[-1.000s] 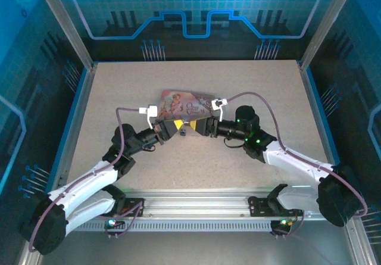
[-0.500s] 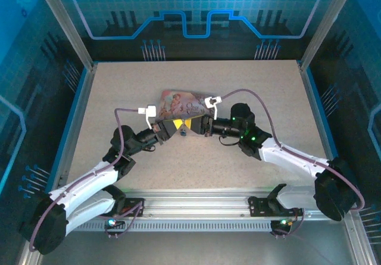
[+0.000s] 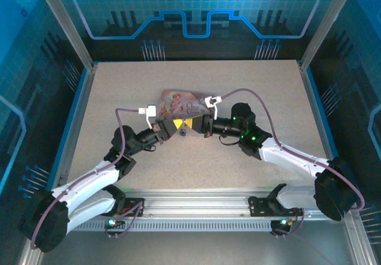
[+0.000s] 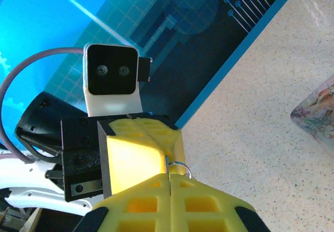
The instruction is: Unlock the padlock with the key
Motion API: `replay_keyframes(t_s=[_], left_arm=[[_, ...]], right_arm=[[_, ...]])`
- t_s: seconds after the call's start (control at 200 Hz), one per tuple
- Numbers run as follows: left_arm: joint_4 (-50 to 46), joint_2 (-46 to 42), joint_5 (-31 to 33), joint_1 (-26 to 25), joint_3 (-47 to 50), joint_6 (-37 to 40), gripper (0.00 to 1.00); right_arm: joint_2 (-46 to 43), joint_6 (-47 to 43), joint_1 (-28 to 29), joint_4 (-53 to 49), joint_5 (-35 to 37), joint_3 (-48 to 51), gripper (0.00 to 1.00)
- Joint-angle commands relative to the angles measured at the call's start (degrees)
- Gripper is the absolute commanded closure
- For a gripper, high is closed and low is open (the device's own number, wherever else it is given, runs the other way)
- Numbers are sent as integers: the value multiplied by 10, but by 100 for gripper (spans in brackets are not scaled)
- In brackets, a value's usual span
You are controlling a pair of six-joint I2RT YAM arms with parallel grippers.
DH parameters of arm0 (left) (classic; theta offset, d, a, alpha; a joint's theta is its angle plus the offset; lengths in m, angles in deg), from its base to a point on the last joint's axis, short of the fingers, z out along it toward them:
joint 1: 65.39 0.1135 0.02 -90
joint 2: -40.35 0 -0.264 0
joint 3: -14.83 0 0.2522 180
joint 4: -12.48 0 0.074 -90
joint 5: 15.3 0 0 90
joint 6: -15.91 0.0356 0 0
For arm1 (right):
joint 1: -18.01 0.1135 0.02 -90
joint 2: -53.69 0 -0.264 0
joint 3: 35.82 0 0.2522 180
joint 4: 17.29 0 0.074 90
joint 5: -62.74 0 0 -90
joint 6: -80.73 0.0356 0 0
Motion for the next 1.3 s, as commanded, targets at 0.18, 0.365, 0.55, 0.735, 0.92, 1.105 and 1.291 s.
replay_keyframes(t_s=[0.18, 0.365, 0.55, 0.735, 0.92, 1.105, 1.291], left_arm=[[-227, -107, -22, 16, -10, 184, 42], [-265, -133, -117, 35, -30, 297, 43], [-258, -107, -222, 34, -50, 350, 43], [-279, -77, -288, 33, -80, 377, 44], [-295, -37, -298, 11, -93, 393, 51], [-314, -12, -276, -10, -97, 410, 53], [-339, -4, -272, -12, -107, 415, 66]], right_arm=[[-34, -377, -8, -442, -27, -175, 100], [0, -549, 3, -623, -83, -249, 100], [38, -623, 30, -712, -74, -298, 100], [57, -634, 37, -730, -81, -311, 100], [66, -636, 46, -733, -81, -317, 100], [67, -637, 51, -735, -84, -322, 100], [64, -635, 53, -733, -87, -323, 100]])
